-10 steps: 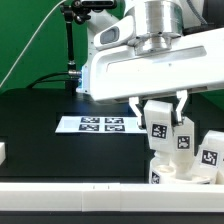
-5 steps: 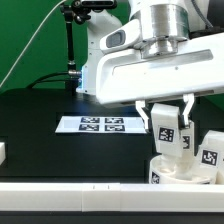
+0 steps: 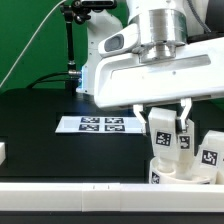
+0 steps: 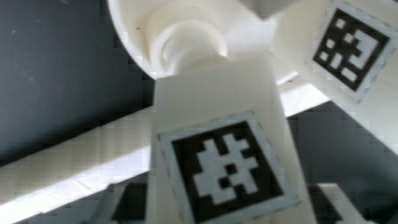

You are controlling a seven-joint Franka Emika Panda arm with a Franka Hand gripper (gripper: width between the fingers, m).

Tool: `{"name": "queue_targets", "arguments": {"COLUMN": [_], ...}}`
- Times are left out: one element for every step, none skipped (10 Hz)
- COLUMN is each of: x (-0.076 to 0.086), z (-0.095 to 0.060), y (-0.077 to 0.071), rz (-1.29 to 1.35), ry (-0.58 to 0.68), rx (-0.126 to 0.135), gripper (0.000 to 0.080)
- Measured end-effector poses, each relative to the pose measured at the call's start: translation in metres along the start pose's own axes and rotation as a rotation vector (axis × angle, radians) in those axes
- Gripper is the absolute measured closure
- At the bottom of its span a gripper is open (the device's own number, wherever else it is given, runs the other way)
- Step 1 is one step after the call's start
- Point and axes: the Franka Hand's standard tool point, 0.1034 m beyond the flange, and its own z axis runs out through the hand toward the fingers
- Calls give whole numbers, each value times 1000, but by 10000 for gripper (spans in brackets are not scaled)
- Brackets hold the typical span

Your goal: Assemble stool

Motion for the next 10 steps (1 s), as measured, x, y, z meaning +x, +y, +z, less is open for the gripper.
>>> {"name": "queue_targets", "arguments": {"x": [2, 3, 1, 0, -2, -4, -7, -8, -9, -9], "z": [1, 2, 4, 5, 6, 7, 8, 8, 8, 8], "y": [2, 2, 3, 3, 3, 3, 2, 1, 1, 1], "rz": [-1, -2, -2, -2, -3, -6, -7, -10, -12, -14], "ry": [8, 17, 15, 13, 10, 6, 4, 9, 14, 22], "rx": [-2, -2, -5, -6, -7, -7, -7, -8, -9, -10], "gripper": [476, 476, 476, 476, 476, 476, 476, 476, 476, 476]}}
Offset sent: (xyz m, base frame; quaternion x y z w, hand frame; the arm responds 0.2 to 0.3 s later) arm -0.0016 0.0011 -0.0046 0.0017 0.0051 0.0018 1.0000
